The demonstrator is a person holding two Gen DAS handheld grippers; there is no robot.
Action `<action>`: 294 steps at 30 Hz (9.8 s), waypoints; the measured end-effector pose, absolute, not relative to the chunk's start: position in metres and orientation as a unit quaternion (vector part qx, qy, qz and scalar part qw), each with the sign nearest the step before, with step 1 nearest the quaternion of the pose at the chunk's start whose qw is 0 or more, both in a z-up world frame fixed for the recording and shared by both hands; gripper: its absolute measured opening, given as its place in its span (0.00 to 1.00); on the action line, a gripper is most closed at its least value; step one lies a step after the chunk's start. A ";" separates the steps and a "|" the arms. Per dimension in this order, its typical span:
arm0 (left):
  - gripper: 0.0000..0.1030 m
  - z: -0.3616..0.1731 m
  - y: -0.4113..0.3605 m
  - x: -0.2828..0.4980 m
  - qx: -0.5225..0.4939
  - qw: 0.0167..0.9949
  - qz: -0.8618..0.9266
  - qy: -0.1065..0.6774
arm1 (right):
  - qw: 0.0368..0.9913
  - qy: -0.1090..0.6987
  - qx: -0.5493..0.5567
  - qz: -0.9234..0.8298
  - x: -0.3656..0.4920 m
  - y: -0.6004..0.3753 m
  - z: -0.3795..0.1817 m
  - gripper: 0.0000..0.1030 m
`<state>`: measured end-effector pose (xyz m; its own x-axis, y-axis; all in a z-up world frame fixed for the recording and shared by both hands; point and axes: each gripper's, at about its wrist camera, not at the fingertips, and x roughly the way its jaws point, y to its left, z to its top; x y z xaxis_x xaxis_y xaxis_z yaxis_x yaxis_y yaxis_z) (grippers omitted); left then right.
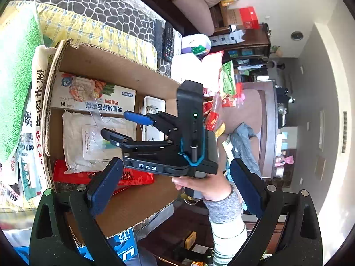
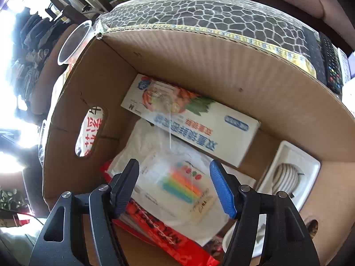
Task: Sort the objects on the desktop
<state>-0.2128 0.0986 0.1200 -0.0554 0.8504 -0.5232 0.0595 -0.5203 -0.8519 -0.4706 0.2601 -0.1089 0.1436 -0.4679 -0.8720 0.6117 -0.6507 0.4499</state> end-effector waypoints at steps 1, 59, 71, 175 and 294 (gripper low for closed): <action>0.94 0.119 0.092 -0.216 -0.606 0.317 0.623 -0.379 | 0.420 0.058 0.631 -0.649 -0.470 0.251 -0.110 0.66; 0.95 0.081 0.089 -0.219 -0.620 0.354 0.599 -0.363 | 0.327 0.003 0.740 -0.588 -0.472 0.269 -0.152 0.83; 0.95 0.078 0.096 -0.217 -0.620 0.370 0.588 -0.365 | 0.277 0.018 0.779 -0.562 -0.463 0.235 -0.174 0.92; 1.00 0.015 -0.417 -0.130 -0.540 0.076 0.820 -0.175 | 0.411 -0.155 0.580 -0.686 -0.331 -0.107 -0.034 1.00; 0.46 0.015 -0.309 -0.097 -0.598 0.241 0.734 -0.215 | 0.416 -0.154 0.576 -0.687 -0.312 -0.107 -0.052 0.43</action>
<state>-0.0966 -0.3095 0.0155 -0.1698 0.6106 -0.7735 -0.0962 -0.7914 -0.6036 -0.3121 -0.1072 -0.0522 0.0095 -0.7482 -0.6634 0.3935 -0.6071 0.6903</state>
